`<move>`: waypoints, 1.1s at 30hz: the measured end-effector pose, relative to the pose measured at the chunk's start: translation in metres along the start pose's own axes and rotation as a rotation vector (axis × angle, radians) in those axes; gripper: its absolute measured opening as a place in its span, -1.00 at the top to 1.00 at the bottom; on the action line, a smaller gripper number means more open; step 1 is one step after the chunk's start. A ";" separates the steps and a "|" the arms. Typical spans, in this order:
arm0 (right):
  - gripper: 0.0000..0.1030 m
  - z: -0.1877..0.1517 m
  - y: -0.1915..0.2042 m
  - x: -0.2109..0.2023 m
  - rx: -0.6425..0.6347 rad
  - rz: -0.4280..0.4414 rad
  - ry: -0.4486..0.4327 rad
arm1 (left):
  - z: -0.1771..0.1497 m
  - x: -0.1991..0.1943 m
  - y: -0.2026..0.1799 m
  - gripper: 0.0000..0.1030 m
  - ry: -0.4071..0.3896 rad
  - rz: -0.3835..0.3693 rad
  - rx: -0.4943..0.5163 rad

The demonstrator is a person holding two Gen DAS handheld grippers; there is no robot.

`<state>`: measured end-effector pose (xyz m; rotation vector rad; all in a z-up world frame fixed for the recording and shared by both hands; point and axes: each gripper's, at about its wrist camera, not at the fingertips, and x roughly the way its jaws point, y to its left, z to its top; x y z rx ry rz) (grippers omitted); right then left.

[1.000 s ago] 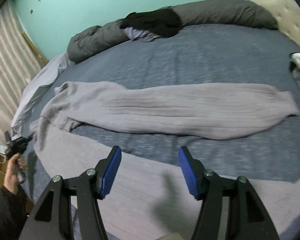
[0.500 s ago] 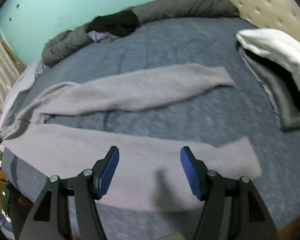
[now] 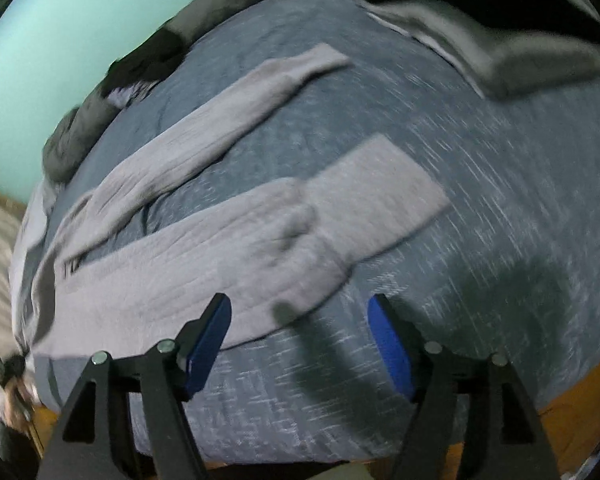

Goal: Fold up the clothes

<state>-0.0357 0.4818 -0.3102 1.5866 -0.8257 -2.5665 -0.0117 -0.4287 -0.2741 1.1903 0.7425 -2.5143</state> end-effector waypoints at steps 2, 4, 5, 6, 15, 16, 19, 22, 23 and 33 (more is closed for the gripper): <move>-0.39 0.002 -0.007 0.006 0.050 0.020 -0.006 | -0.001 -0.001 -0.003 0.94 0.002 0.001 0.004; -0.39 0.003 -0.007 0.010 0.067 0.036 -0.030 | -0.001 -0.002 -0.006 0.94 0.003 0.001 0.007; -0.39 0.004 -0.005 0.011 0.066 0.038 -0.044 | -0.001 -0.002 -0.007 0.94 0.004 0.001 0.009; -0.39 0.005 -0.004 0.013 0.063 0.038 -0.044 | -0.001 -0.003 -0.008 0.94 0.005 0.001 0.011; 0.75 0.017 -0.005 0.026 0.049 0.050 -0.042 | 0.003 -0.007 0.002 0.94 0.005 -0.008 -0.025; 0.79 0.019 -0.003 0.022 0.036 0.051 -0.052 | 0.004 -0.008 0.003 0.94 0.004 -0.009 -0.030; 0.82 0.028 0.005 0.002 0.000 0.060 -0.103 | 0.007 -0.011 0.009 0.94 0.000 -0.013 -0.044; 0.83 0.038 0.012 -0.026 -0.037 0.070 -0.150 | 0.011 -0.017 0.015 0.94 -0.004 -0.020 -0.059; 0.83 0.041 0.014 -0.033 -0.049 0.070 -0.157 | 0.012 -0.020 0.017 0.94 -0.004 -0.025 -0.064; 0.83 0.021 -0.029 -0.024 -0.061 -0.036 -0.074 | -0.029 -0.028 0.058 0.94 0.038 -0.060 -0.154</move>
